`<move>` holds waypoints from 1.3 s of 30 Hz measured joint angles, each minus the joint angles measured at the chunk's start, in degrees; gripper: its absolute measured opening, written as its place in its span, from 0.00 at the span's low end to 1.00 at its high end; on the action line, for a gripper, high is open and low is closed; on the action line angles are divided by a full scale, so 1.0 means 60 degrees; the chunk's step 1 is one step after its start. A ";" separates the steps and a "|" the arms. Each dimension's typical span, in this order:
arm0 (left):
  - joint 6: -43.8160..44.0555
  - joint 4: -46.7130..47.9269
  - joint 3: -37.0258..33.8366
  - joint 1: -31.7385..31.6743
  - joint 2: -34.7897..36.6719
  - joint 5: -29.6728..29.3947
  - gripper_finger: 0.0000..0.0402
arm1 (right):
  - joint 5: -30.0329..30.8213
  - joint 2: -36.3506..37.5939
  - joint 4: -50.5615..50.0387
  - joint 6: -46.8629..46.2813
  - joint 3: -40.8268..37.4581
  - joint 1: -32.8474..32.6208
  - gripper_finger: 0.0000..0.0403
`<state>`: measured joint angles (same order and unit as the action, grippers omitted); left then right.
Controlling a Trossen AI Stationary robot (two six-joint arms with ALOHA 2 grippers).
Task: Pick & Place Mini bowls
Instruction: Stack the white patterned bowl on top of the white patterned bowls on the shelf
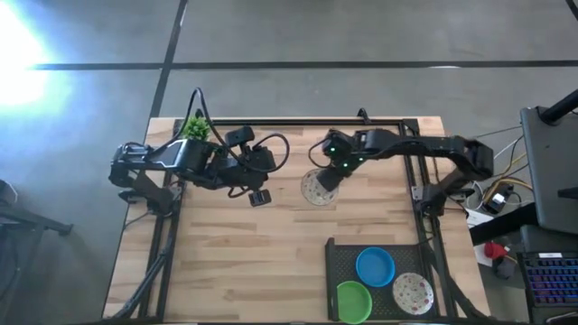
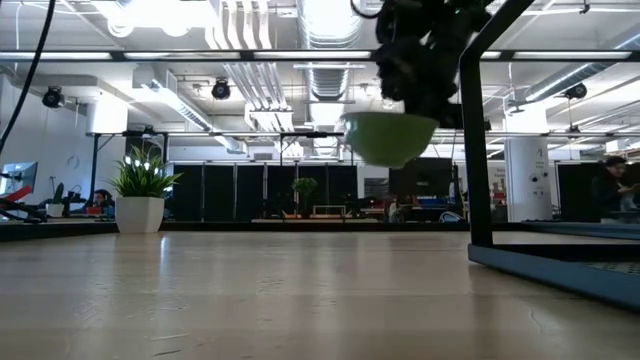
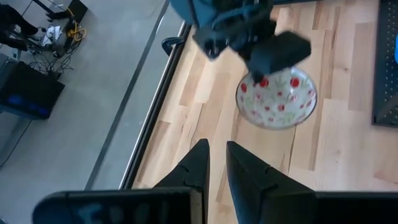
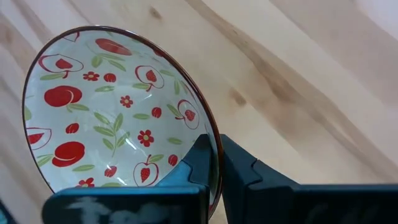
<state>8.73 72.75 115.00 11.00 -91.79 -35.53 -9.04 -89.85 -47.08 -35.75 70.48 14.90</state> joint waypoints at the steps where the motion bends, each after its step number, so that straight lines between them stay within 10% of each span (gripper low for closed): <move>1: 0.0000 -0.0010 0.0000 0.0000 0.0000 0.0000 0.12 | 0.0003 0.0199 -0.0265 -0.0007 0.0000 0.0000 0.03; 19: -0.0124 -0.0040 0.0004 0.0000 0.0000 -0.0007 0.12 | -0.0015 0.3167 -0.4745 -0.0685 0.0484 -0.1320 0.03; 39: 0.0073 -0.0047 0.0004 0.0007 0.0000 -0.0014 0.12 | -0.0961 0.3396 -0.4832 -0.2714 0.0488 -0.5717 0.03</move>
<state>9.17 72.47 115.02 11.05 -91.79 -35.61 -14.81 -69.47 -76.07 -52.03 73.41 -19.41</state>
